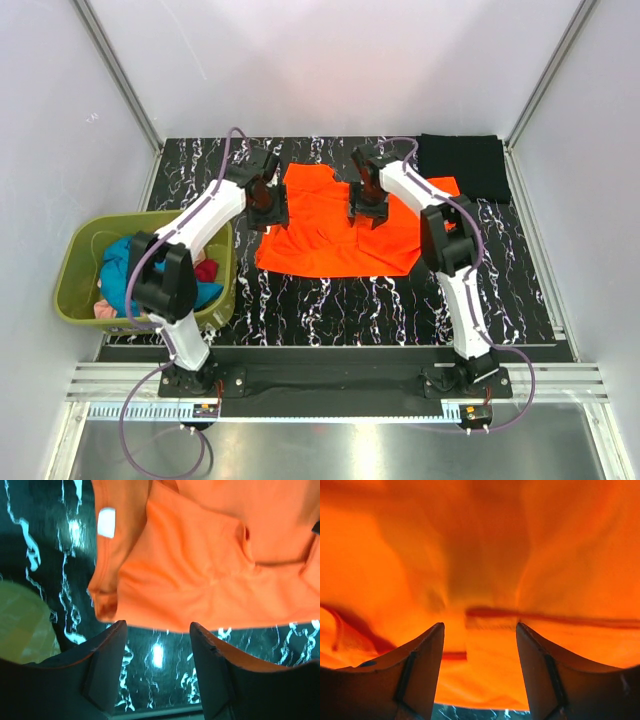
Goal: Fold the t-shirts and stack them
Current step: Flatten the tshirt out
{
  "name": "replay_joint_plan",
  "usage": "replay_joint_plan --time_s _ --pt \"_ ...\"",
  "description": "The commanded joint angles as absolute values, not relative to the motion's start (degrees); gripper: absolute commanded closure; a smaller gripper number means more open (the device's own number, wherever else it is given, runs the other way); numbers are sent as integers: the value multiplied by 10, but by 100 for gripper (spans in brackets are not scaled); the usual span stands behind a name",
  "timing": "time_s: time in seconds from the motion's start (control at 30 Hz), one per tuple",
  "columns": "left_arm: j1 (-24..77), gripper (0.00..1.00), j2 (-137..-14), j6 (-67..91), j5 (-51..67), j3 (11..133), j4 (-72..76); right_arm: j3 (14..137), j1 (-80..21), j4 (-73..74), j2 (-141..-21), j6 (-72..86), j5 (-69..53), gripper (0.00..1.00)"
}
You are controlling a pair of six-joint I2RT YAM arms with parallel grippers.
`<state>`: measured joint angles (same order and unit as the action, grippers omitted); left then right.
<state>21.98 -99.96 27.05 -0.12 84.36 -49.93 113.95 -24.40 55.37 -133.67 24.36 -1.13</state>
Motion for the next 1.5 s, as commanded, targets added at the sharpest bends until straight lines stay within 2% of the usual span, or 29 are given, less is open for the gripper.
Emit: replay_joint_plan --time_s 0.0,0.1,0.23,0.73,0.87,1.0,1.1,1.27,1.33,1.47 --pt "211 41 -1064 274 -33 904 -500 1238 -249 605 -1371 256 10 35" --pt "187 41 -1116 276 -21 943 -495 1260 -251 616 -1384 261 13 42" --pt "172 54 -1171 256 20 989 -477 1247 -250 613 -1374 261 14 45" --pt "168 54 -1259 260 76 1036 -396 1168 -251 595 -1316 243 3 47" --pt "168 60 -1271 267 87 1038 -387 1151 -250 593 -1305 239 5 47" --pt "169 62 -1265 272 91 1015 -375 1143 -250 591 -1303 237 8 47" --pt "169 67 -1263 272 92 1009 -369 1146 -250 592 -1309 236 3 47" --pt "170 93 -1234 270 61 998 -376 1161 -250 604 -1318 237 2 47" --pt "170 99 -1215 268 43 990 -381 1174 -250 609 -1324 239 1 46" --pt "170 100 -1149 277 34 950 -389 1208 -252 623 -1351 259 -16 41"
